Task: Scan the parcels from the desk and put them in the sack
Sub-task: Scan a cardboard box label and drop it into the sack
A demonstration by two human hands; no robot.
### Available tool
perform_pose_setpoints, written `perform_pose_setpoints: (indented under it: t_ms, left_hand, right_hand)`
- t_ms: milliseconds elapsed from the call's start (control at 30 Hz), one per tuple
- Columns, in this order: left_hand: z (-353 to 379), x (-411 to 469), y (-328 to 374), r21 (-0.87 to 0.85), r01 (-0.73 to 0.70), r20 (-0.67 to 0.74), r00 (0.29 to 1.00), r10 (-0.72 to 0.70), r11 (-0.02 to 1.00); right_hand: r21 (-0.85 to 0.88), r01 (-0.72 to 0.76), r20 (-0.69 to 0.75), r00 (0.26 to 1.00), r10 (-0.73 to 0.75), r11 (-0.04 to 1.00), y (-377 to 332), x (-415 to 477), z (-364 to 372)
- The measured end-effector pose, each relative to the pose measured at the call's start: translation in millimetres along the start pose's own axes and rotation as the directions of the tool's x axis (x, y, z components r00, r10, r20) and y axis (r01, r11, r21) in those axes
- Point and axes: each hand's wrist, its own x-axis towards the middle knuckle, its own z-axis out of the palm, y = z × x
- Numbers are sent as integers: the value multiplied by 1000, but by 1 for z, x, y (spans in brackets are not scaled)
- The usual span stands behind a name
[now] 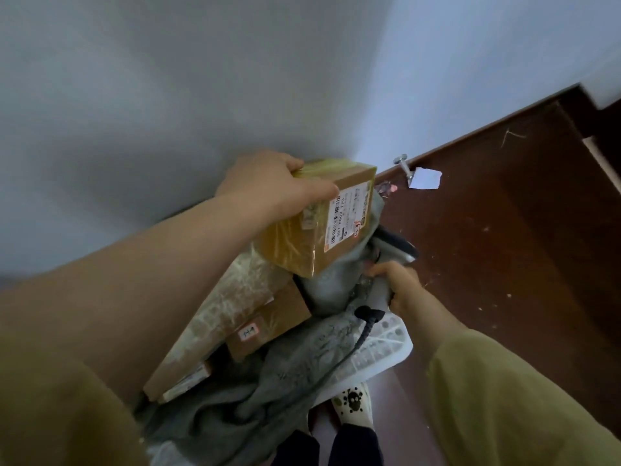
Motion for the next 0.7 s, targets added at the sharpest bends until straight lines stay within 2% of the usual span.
perform_pose_setpoints:
  t_ms: [100,167,300,467,567,700]
  left_hand:
    - [5,8,4,40,-31,9,999,31,999]
    - [7,12,4,59,-20,6,1000,19,998]
    - [9,13,4,127,-26,26,999,23,992]
    - [18,13,21,433,-58,122,993,6,900]
    - [30,11,31,455,-81,164,986,6,887]
    - [46,9,34,432,-38,101,995,-7,901]
  right_hand:
    - [6,-9,88,996,9,1000,0,4,5]
    - [46,3,93,996,-7,999,-2,1,3]
    - [278,71,29,996,-82,958,-16,-15,-12]
    - [528,201,-1,972,-237,825,-56,-62,-29]
    - [540,290,36,930,-366,790,-72,-92,-29]
    - [556,403,138,818,-559,727,-78,-129,-31]
